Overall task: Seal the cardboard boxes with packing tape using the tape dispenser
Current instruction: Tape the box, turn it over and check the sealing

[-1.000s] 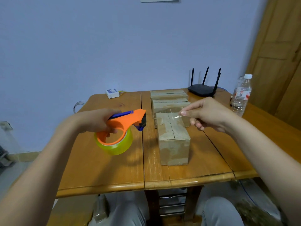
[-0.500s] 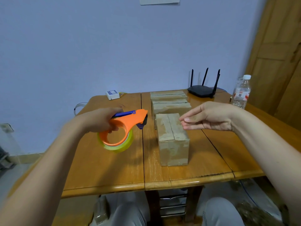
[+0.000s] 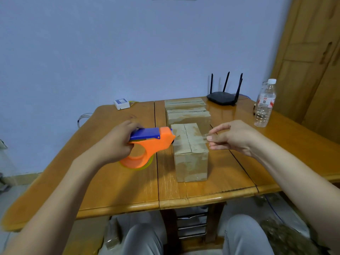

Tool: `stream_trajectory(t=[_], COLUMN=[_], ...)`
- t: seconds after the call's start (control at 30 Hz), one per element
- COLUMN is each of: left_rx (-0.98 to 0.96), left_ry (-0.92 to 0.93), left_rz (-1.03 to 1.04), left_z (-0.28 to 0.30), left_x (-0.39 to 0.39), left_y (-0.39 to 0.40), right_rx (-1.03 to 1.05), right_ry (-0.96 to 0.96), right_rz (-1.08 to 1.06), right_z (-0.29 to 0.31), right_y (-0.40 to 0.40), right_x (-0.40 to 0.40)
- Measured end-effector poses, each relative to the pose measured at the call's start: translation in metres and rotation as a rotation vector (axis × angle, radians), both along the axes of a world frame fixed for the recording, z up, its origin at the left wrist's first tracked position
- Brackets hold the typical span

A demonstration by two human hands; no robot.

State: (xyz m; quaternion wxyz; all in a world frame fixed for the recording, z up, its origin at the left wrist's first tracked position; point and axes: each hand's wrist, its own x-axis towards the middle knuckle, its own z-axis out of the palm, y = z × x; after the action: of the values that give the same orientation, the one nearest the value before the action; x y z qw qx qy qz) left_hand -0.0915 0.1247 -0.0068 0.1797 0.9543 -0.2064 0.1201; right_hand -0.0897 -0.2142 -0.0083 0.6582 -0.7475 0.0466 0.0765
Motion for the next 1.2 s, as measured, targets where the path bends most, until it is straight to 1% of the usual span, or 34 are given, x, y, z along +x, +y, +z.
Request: stream_trajectory(t=[0.1, 0.3, 0.47, 0.67, 0.9, 1.03, 1.2], left_rx=[-0.040, -0.071, -0.072, -0.096, -0.108, -0.114, -0.112], left_ry=[-0.001, -0.071, -0.049, -0.060, -0.063, -0.065, -0.059], left_rz=[0.000, -0.012, -0.015, -0.033, -0.023, -0.031, -0.039], left_z=[-0.009, -0.018, -0.026, -0.030, -0.033, -0.034, -0.034], left_x=[-0.005, -0.012, -0.013, -0.017, -0.020, -0.020, -0.020], left_y=[0.000, -0.004, -0.004, -0.007, -0.005, -0.006, -0.007], right_rx=[-0.005, -0.026, -0.028, 0.012, 0.007, 0.012, -0.036], right_ry=[0.027, 0.027, 0.064, 0.121, 0.164, 0.168, 0.133], right_rz=[0.006, -0.009, 0.002, 0.009, 0.013, 0.000, -0.006], right_z=[-0.004, -0.005, -0.013, -0.018, -0.019, -0.020, -0.021], right_y=[-0.002, -0.007, -0.008, -0.010, -0.011, -0.011, -0.014], right_x=[-0.004, -0.007, -0.010, -0.012, -0.011, -0.009, -0.008])
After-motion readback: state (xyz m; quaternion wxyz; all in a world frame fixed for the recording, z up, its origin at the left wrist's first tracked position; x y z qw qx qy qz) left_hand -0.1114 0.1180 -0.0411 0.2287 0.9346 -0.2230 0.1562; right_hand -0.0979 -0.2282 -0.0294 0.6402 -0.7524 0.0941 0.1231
